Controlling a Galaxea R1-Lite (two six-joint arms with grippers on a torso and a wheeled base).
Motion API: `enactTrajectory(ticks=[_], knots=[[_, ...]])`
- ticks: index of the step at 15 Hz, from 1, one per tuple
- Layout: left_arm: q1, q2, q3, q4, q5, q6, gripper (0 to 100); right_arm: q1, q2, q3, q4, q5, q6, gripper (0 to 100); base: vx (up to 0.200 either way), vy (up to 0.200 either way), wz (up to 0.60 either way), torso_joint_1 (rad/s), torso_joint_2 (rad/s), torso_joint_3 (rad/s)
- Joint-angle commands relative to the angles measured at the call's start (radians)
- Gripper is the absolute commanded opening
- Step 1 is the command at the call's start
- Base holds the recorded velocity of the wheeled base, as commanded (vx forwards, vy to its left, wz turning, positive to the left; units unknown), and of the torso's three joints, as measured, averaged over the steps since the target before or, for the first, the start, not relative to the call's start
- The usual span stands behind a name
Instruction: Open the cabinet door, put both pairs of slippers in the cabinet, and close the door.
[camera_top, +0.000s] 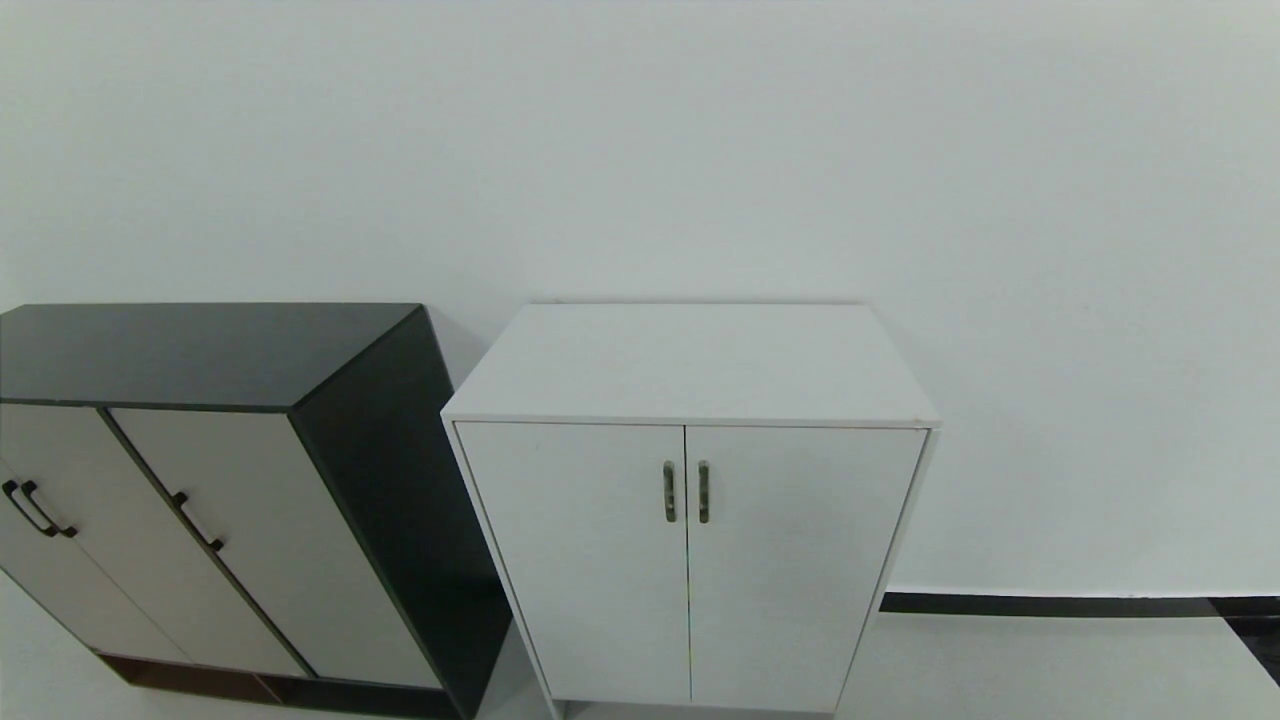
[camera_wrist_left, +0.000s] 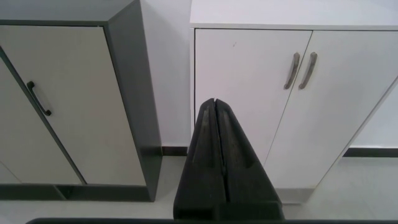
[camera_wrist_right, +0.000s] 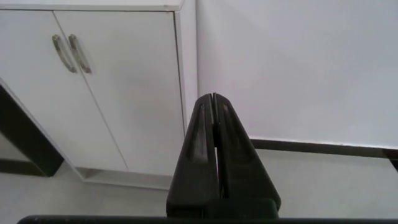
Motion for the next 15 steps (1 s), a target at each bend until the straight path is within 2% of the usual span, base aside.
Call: enactTrajectory(ticks=[1,15], knots=[[0.000,0.000,0.000,0.000,0.000,0.000,0,-0.021,-0.048,-0.002,-0.001,-0.003,-0.007,0,0.000,0.000,0.00,0.000,0.00,0.000],[0.000,0.000,0.001,0.000,0.001,0.006,0,-0.021,-0.048,0.000,0.000,-0.005,0.033,0,0.000,0.000,0.00,0.000,0.00,0.000]])
